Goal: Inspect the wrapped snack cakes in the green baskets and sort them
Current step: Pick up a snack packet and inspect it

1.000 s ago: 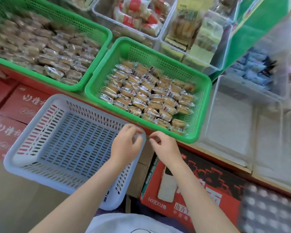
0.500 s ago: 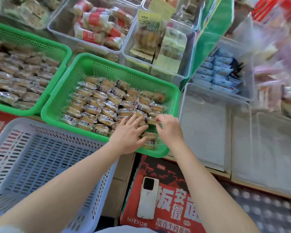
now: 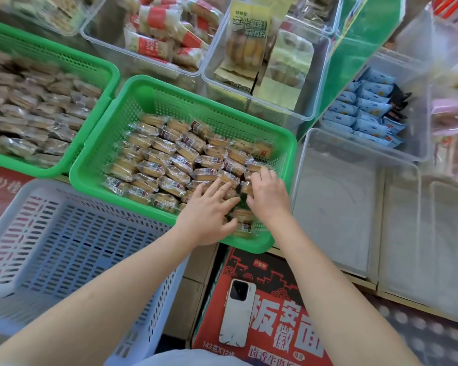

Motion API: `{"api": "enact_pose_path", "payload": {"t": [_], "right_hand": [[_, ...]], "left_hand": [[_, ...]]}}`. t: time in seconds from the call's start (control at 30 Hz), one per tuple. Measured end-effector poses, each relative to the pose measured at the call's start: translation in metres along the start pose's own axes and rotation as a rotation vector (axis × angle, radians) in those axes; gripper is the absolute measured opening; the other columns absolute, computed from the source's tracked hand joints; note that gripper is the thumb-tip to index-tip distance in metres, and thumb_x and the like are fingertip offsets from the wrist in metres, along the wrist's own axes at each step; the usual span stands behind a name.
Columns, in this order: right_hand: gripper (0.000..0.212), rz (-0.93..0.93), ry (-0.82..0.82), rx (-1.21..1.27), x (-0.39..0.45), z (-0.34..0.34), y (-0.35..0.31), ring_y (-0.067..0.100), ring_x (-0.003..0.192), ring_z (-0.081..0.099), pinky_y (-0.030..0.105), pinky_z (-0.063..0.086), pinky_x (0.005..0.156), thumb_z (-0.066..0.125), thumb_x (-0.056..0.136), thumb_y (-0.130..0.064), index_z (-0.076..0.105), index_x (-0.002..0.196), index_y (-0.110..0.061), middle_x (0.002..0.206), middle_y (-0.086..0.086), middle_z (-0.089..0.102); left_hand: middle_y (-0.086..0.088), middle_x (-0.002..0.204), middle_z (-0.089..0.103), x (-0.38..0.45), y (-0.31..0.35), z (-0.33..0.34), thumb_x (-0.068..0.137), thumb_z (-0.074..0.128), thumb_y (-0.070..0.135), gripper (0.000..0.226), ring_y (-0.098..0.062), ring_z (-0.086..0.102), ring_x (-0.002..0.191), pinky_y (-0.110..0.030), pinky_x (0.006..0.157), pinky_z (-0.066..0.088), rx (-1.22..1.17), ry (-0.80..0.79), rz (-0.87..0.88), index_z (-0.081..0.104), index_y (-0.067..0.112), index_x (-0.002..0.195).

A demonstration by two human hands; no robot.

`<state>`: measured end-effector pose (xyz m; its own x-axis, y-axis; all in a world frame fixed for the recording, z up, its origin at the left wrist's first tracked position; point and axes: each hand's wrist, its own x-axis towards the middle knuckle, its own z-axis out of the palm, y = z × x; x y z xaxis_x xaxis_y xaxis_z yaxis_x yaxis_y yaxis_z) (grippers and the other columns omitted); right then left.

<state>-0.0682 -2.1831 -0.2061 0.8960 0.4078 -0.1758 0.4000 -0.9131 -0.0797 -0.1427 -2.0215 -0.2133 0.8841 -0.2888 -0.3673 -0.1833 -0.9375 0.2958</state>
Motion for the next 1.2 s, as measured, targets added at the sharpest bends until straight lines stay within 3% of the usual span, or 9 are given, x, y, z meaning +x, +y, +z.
{"api": "enact_pose_path", "payload": {"t": [0.27, 0.47, 0.53, 0.6, 0.67, 0.73, 0.87, 1.07, 1.2], "right_hand": [[0.017, 0.039, -0.108, 0.12, 0.0, -0.029, 0.002, 0.027, 0.093, 0.059, 0.037, 0.048, 0.076, 0.056, 0.094, -0.015, 0.05, 0.109, -0.012, 0.104, 0.006, 0.06], [0.016, 0.152, 0.137, 0.33, -0.041, -0.088, 0.009, 0.019, 0.083, 0.057, 0.033, 0.05, 0.07, 0.065, 0.092, -0.023, 0.059, 0.105, -0.015, 0.096, -0.001, 0.062], [0.018, 0.234, 0.224, 0.538, -0.065, -0.109, 0.009, 0.011, 0.079, 0.06, 0.024, 0.051, 0.071, 0.071, 0.089, -0.024, 0.062, 0.103, -0.019, 0.091, -0.008, 0.064], [0.02, 0.319, 0.237, 0.8, -0.087, -0.119, 0.004, 0.005, 0.082, 0.064, 0.016, 0.051, 0.071, 0.075, 0.087, -0.022, 0.062, 0.102, -0.021, 0.09, -0.011, 0.068], [0.021, 0.394, 0.167, 1.079, -0.105, -0.118, -0.005, 0.012, 0.088, 0.069, 0.024, 0.057, 0.074, 0.075, 0.087, -0.02, 0.064, 0.105, -0.018, 0.095, -0.003, 0.072], [0.023, 0.448, 0.06, 1.294, -0.119, -0.113, -0.017, 0.018, 0.093, 0.071, 0.032, 0.059, 0.074, 0.072, 0.09, -0.018, 0.063, 0.11, -0.016, 0.1, 0.001, 0.075], [0.033, 0.474, -0.045, 1.6, -0.14, -0.103, -0.043, 0.024, 0.095, 0.069, 0.035, 0.054, 0.073, 0.07, 0.085, -0.029, 0.059, 0.11, -0.01, 0.101, 0.003, 0.075], [0.024, 0.408, -0.115, 1.87, -0.164, -0.102, -0.073, 0.022, 0.092, 0.068, 0.031, 0.048, 0.071, 0.057, 0.089, -0.037, 0.053, 0.097, -0.014, 0.107, 0.011, 0.073], [0.031, 0.428, -0.144, 2.043, -0.177, -0.105, -0.084, 0.024, 0.093, 0.066, 0.033, 0.047, 0.075, 0.055, 0.091, -0.033, 0.056, 0.11, -0.008, 0.108, 0.013, 0.071]], "left_hand": [[-0.003, 0.17, 0.002, -0.002, 0.001, -0.001, 0.099, 0.027, 0.06, 0.066, -0.022, -0.009, 0.156, -0.053, 0.125, -0.001, 0.009, -0.014, 0.004, 0.025, 0.033, 0.159], [-0.001, 0.17, 0.005, -0.009, 0.002, -0.007, 0.101, 0.035, 0.054, 0.063, -0.021, -0.007, 0.156, -0.047, 0.124, -0.008, -0.016, 0.025, 0.025, 0.027, 0.03, 0.159], [-0.001, 0.167, 0.023, -0.017, 0.007, -0.014, 0.099, 0.049, 0.045, 0.056, -0.02, 0.009, 0.156, -0.042, 0.125, 0.002, -0.216, 0.143, 0.003, 0.042, 0.026, 0.151], [-0.001, 0.151, 0.048, -0.033, 0.019, -0.031, 0.095, 0.06, 0.037, 0.044, -0.018, 0.038, 0.143, -0.042, 0.12, 0.028, -0.725, 0.218, -0.15, 0.058, 0.024, 0.137], [-0.002, 0.132, 0.064, -0.052, 0.034, -0.055, 0.088, 0.062, 0.041, 0.041, -0.019, 0.061, 0.12, -0.045, 0.102, 0.051, -1.436, 0.128, -0.272, 0.064, 0.026, 0.125], [-0.007, 0.119, 0.071, -0.071, 0.042, -0.069, 0.091, 0.063, 0.039, 0.035, -0.024, 0.07, 0.104, -0.043, 0.082, 0.06, -1.84, 0.007, -0.253, 0.064, 0.024, 0.123], [-0.01, 0.103, 0.07, -0.107, 0.043, -0.073, 0.087, 0.065, 0.029, 0.035, -0.02, 0.072, 0.085, -0.031, 0.064, 0.06, -1.986, 0.033, -0.216, 0.065, 0.017, 0.12], [-0.011, 0.109, 0.073, -0.149, 0.036, -0.065, 0.09, 0.055, 0.042, 0.049, -0.016, 0.071, 0.086, -0.024, 0.064, 0.061, -2.147, -0.052, -0.174, 0.062, 0.013, 0.129], [-0.013, 0.102, 0.073, -0.164, 0.035, -0.068, 0.09, 0.058, 0.025, 0.029, -0.018, 0.072, 0.08, -0.025, 0.058, 0.06, -2.22, 0.015, -0.163, 0.068, 0.013, 0.114]]}}
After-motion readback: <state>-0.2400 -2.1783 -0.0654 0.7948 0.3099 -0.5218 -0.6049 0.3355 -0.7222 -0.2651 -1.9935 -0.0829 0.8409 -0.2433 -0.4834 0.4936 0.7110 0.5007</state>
